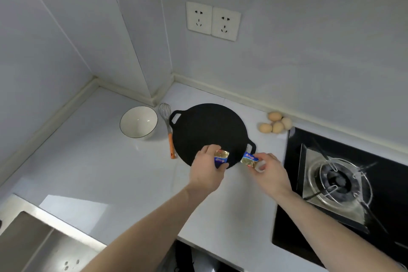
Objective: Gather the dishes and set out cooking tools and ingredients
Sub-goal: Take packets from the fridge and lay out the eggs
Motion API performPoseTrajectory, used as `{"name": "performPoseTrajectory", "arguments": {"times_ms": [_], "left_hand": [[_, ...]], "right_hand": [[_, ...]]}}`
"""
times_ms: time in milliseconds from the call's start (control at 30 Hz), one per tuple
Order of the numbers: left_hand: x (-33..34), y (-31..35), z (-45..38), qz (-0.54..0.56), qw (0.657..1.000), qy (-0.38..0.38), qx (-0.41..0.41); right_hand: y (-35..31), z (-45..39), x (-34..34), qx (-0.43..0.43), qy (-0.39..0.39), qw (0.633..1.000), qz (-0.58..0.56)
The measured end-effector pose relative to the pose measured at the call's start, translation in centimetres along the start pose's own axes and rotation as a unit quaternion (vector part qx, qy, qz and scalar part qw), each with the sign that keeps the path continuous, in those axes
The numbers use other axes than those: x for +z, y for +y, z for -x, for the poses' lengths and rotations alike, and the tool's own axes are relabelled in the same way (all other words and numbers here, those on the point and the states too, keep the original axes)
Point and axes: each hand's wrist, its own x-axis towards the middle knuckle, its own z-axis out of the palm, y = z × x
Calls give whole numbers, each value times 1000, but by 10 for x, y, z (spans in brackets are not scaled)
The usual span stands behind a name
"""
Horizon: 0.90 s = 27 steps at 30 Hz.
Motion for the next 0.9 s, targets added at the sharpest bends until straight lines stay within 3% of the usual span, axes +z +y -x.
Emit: {"name": "performPoseTrajectory", "arguments": {"times_ms": [267,433,667,900], "left_hand": [[69,63,-61,-117,986,-86,81],[105,88,-95,-153,978,-98,105],[139,100,-121,-180,977,-89,68],[150,105,-133,-106,990,-84,28]], "right_hand": [[43,-58,-53,54,-6,988,145],[59,-85,-58,53,-3,985,162],[79,-111,-50,66,-26,980,186],[95,-123,-44,70,-19,982,174]]}}
